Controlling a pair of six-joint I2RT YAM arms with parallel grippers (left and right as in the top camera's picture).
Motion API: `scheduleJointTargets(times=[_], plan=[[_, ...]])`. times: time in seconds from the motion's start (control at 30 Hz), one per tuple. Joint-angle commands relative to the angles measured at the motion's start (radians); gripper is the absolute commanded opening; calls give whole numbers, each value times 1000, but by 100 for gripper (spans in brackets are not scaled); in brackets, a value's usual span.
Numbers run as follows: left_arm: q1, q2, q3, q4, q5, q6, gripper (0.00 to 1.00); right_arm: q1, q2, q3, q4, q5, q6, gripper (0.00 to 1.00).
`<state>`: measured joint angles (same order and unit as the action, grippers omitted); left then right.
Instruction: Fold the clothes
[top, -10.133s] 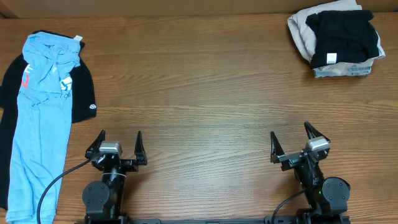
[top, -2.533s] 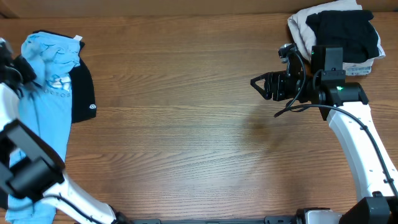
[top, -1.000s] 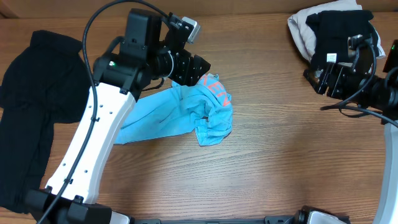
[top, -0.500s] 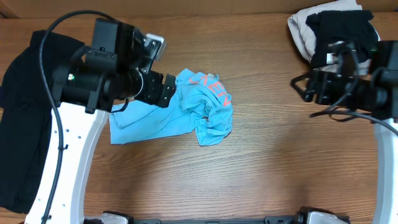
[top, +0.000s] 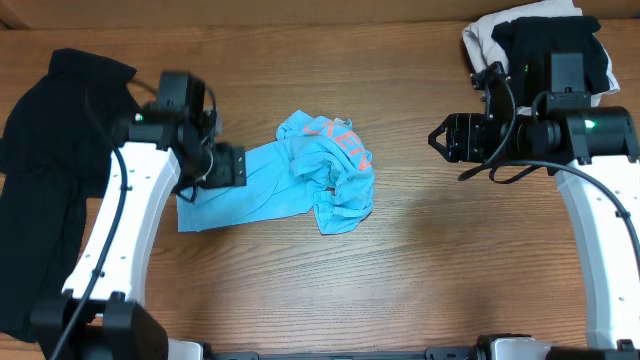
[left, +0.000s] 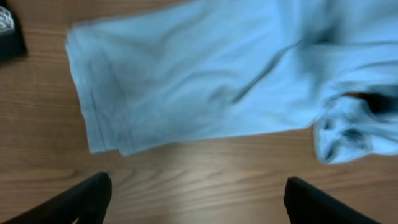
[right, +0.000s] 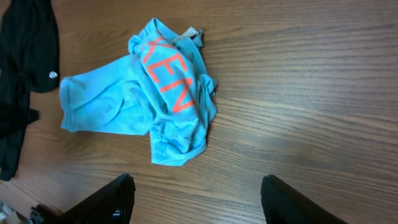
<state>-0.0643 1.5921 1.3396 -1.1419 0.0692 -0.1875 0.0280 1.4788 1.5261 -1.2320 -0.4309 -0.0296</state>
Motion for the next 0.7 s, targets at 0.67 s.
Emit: scheduleJointTargets(times=[0.67], plan=[[145,-4,-508,484,-51,-53,67,5,17,23,41,11,5,69]])
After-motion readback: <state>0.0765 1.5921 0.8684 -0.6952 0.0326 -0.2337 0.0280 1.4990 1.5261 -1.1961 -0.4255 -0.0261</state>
